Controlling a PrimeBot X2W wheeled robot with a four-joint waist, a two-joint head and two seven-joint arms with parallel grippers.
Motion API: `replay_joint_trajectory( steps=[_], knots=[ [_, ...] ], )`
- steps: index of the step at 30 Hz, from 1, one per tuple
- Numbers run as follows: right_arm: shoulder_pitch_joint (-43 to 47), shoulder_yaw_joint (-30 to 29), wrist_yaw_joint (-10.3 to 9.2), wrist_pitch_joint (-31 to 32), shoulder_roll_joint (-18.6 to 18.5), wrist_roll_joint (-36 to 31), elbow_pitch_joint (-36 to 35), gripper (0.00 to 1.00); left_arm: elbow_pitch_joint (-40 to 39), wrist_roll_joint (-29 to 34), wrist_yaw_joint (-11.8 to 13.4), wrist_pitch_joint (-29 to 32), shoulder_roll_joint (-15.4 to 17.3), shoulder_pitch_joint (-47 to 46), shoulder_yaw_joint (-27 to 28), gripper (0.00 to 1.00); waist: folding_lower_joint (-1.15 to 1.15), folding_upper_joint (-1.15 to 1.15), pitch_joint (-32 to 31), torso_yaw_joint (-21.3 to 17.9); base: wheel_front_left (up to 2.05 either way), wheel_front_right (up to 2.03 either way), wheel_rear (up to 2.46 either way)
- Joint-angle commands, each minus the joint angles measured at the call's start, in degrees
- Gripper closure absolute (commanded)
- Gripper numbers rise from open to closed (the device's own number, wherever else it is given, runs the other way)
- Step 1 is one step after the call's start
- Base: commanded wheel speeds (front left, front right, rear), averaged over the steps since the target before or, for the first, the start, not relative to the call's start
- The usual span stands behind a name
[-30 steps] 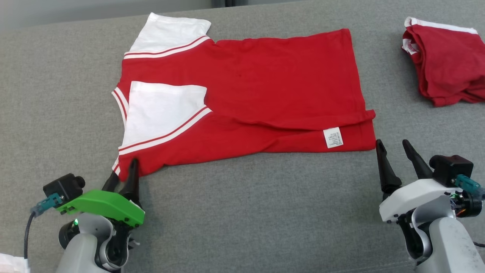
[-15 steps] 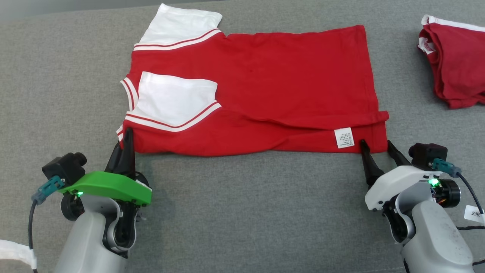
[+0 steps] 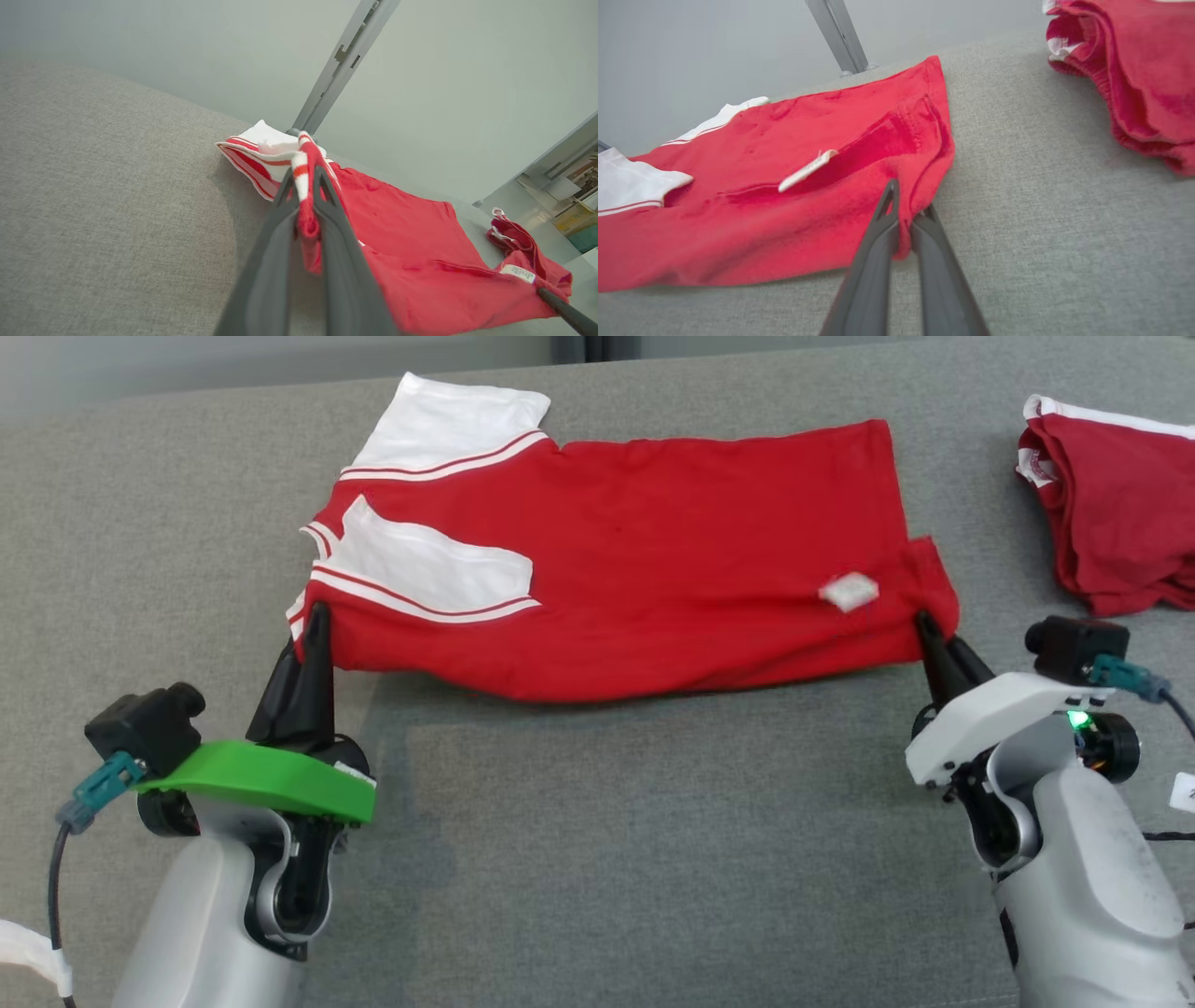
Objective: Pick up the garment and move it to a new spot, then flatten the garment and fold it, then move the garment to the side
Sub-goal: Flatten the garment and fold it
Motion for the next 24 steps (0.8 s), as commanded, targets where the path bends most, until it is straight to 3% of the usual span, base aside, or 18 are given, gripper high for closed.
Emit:
replay_joint_trajectory(
  steps=[1, 9, 12, 24],
  knots=[
    [-0.3, -1.0, -0.06, 1.5, -0.3, 0.6, -1.8, 1.00, -1.3, 0.1, -0.2, 0.0, 0.9, 0.7, 0.2, 1.00, 0.00, 0.00, -0.8, -0.2, 0.00, 0.00, 0.00],
    [5.9, -5.2, -0.06, 10.9, -0.3, 2.2, -13.5, 1.00, -9.4, -0.3, 1.6, 2.3, 2.6, 7.2, -0.4, 1.00, 0.00, 0.00, -2.6, 0.2, 0.00, 0.00, 0.00],
    [10.8, -5.6, -0.06, 13.3, -0.3, 3.6, -16.6, 1.00, -11.6, -1.1, 3.4, 2.9, 2.5, 11.4, 0.1, 1.00, 0.00, 0.00, -3.0, 0.6, 0.00, 0.00, 0.00],
    [22.2, -4.6, -0.06, 11.0, -0.3, 6.1, -17.8, 1.00, -11.2, -3.6, 5.6, 3.1, 0.3, 22.5, -1.0, 1.00, 0.00, 0.00, -3.1, 0.4, 0.00, 0.00, 0.00]
  ],
)
